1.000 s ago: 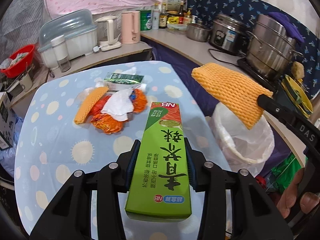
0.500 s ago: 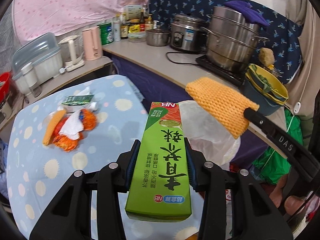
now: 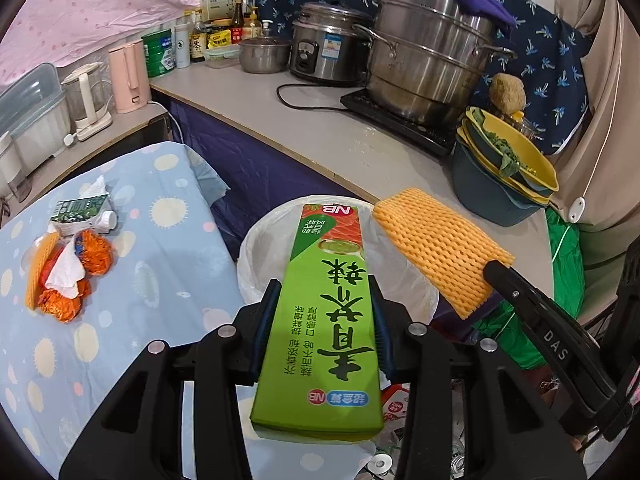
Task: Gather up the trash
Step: 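Carry the juice box and foam net to the bin and release both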
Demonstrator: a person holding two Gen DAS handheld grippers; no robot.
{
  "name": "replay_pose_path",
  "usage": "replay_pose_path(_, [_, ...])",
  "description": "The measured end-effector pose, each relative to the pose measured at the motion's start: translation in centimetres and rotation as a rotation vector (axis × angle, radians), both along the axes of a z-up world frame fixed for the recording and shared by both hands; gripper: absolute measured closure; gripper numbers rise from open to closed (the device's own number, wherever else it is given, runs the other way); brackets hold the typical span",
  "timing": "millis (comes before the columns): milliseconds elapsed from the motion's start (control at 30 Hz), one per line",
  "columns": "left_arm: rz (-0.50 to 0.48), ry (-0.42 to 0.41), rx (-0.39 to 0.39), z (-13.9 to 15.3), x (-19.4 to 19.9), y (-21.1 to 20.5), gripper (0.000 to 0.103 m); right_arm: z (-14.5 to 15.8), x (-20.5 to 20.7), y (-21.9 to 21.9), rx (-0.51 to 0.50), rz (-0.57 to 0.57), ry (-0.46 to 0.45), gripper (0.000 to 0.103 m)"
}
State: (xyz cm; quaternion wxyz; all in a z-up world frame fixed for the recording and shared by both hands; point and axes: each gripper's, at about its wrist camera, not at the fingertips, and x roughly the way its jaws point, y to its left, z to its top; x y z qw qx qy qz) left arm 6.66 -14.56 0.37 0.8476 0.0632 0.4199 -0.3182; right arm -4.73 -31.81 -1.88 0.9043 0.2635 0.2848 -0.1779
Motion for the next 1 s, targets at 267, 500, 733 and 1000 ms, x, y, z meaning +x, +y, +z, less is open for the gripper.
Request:
replay_pose_path(267, [-0.014, 0.013, 0.04, -1.4, 0.7, -2.2, 0.063, -1.0, 0.6, -1.0, 0.017, -0.015, 0.023, 0.093])
replay_pose_path(500, [-0.014, 0.029, 0.055, -2.2, 1.3, -3.0, 0.063, -1.1, 0.9, -1.2, 0.02, -0.017, 0.024, 0.092])
replay_pose_path(733, [0.018, 0.009, 0.05, -2.2, 1.7, -3.1, 0.038, -0.7, 1.1, -1.7, 0.036, -0.037, -0.008, 0.056])
replay_pose_path(1000, [0.05, -0.024, 0.045, -1.5, 1.8, -2.5, 0.03, -0.1, 1.0, -1.6, 0.03, -0.04, -0.024, 0.051])
